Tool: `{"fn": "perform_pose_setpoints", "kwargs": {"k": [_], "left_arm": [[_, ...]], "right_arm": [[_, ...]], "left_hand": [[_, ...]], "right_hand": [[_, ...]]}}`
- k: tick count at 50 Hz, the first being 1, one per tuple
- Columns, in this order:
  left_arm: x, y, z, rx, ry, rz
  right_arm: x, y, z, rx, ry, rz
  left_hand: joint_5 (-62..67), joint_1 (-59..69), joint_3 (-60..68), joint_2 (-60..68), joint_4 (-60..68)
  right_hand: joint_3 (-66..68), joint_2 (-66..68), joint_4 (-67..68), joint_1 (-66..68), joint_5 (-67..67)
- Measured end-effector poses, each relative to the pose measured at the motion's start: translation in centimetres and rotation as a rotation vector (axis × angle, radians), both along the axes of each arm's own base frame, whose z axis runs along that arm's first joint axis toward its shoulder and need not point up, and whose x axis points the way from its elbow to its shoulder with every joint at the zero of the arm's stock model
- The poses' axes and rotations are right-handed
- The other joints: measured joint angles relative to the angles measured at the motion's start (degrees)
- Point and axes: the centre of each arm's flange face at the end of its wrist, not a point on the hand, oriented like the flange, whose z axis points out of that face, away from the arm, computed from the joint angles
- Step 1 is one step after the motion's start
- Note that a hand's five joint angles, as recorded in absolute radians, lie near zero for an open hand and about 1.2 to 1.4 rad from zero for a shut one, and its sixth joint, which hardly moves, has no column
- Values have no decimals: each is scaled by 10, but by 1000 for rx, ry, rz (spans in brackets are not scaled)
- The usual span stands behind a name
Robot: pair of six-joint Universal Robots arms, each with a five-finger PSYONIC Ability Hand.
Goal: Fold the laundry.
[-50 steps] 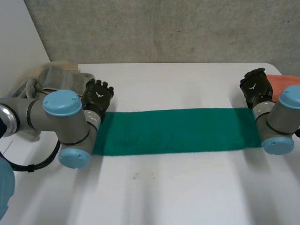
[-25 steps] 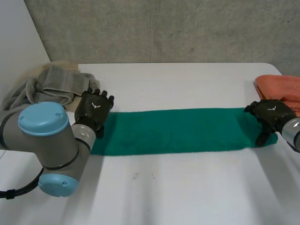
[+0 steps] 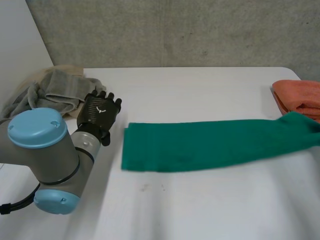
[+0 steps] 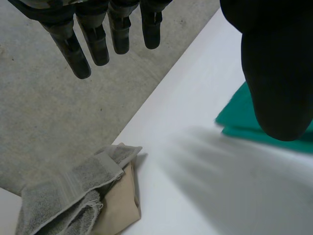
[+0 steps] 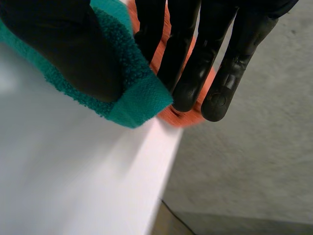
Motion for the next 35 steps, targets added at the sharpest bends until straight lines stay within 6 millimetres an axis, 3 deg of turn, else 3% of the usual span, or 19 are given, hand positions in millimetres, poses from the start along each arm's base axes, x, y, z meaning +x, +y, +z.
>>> {"fn": "perform_pose_setpoints", "kwargs": {"k": [3,6,10,12,13,14,15,17,18,20,21,23,24,27,30,33,35], "left_arm": [[2,1,3,-5,2,4],[4,2,4,-6,3,8],[7,2,7,-10,5,13],[9,3,10,-15,8,18],[9,3,10,-15,8,18],[10,4,12,-17,9,20],[11,4,13,-19,10,22],[13,5,16,-25,14,25],[14,6,17,-28,15,26],[15,7,18,-30,16,28],[16,7,19,-32,17,30],[18,7,21,-34,18,34],[19,7,21,-34,18,37],[21,7,21,-33,17,45],[23,6,20,-30,16,50],[23,6,19,-26,15,51],[23,7,18,-22,14,49]], "right_arm": [[-11,-2,9,-22,85,-7],[-1,-1,23,-63,140,36],[45,5,44,-145,153,161],[90,17,56,-207,136,293],[90,17,56,-207,136,293],[114,26,60,-234,124,367],[122,29,62,-243,119,394],[176,55,66,-292,87,574],[194,65,67,-305,76,635],[203,71,67,-312,70,668],[240,95,63,-333,47,800],[272,119,57,-345,28,912],[278,123,56,-346,24,932],[323,164,38,-342,-3,1096],[350,195,15,-306,-16,1210],[360,208,-1,-275,-18,1262],[367,221,-21,-233,-14,1305]], "left_hand": [[0,0,0,0,0],[0,0,0,0,0],[0,0,0,0,0],[0,0,0,0,0],[0,0,0,0,0],[0,0,0,0,0],[0,0,0,0,0],[0,0,0,0,0],[0,0,0,0,0],[0,0,0,0,0],[0,0,0,0,0],[0,0,0,0,0],[0,0,0,0,0],[0,0,0,0,0],[0,0,0,0,0],[0,0,0,0,0],[0,0,0,0,0]], "right_hand": [[0,0,0,0,1],[0,0,0,0,1],[2,0,0,2,1],[2,0,0,2,1],[2,0,0,2,1],[2,0,0,2,1],[2,0,0,2,1],[2,0,0,2,1],[2,0,0,5,1],[2,0,0,5,1],[2,0,0,5,1],[2,0,0,5,1],[2,0,0,5,1],[2,0,0,5,1],[2,0,0,5,1],[2,0,0,5,1],[-94,-93,-96,-77,-80]]}}
